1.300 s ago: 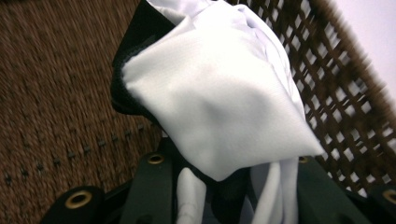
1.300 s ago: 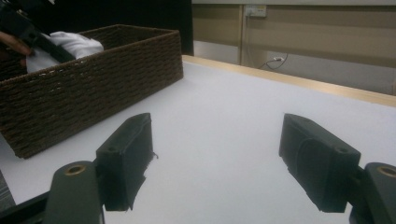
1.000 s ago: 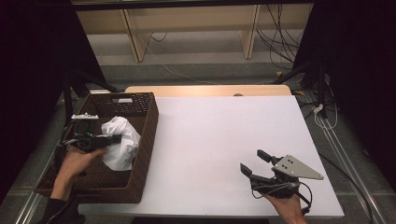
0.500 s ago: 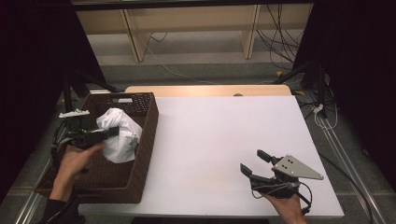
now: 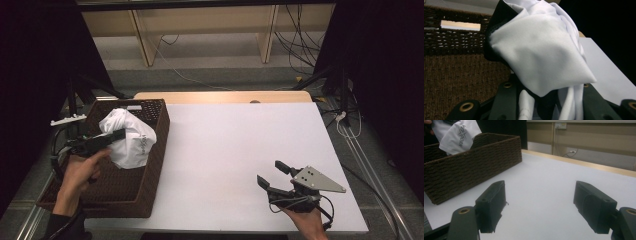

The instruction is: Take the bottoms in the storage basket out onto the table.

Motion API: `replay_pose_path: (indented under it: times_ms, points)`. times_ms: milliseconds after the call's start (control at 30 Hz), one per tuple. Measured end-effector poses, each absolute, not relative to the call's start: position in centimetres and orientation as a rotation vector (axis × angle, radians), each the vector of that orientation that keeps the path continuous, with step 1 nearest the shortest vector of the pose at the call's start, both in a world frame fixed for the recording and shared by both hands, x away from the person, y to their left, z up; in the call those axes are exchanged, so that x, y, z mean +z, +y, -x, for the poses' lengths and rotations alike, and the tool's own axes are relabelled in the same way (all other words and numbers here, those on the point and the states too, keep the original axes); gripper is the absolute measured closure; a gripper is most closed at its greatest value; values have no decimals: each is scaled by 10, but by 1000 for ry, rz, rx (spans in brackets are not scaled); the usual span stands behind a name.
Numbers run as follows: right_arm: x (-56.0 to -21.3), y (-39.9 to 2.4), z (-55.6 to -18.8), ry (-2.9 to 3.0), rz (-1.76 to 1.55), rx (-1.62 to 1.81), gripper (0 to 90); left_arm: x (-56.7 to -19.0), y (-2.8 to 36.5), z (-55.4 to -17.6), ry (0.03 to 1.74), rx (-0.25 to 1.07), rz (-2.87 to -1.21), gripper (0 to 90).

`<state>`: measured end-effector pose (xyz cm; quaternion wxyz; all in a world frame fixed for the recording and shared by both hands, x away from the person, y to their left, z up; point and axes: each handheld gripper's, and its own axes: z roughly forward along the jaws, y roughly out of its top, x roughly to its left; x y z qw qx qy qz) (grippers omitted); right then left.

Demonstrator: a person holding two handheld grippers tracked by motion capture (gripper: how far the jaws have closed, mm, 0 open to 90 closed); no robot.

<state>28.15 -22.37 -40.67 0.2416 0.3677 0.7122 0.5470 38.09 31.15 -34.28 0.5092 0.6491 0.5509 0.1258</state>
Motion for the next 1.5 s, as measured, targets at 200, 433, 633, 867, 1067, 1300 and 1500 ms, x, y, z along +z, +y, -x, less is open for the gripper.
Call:
replay_pose_path:
  times_ms: [200,433,633,867,1067,1300,1500]
  points:
    - [-407,-224,-281,1948,-1008,1496,268,-337,307,-378,1298,304,-1558,676]
    - [-407,-224,-282,1948,-1006,1496,268,-333,303,-376,1264,254,-1527,676]
    - [-407,-224,-282,1952,-1012,1494,268,-327,293,-373,1224,244,-1537,676]
    - [-408,-224,-282,1952,-1015,1490,268,-320,271,-370,1153,181,-1558,676]
    - [-408,-224,-283,1952,-1017,1486,268,-322,245,-371,1105,130,-1603,676]
    - [-408,-224,-283,1951,-1016,1485,268,-328,220,-372,1066,71,-1642,676]
    - [-408,-224,-283,1949,-1017,1485,268,-332,195,-373,1029,47,-1695,676]
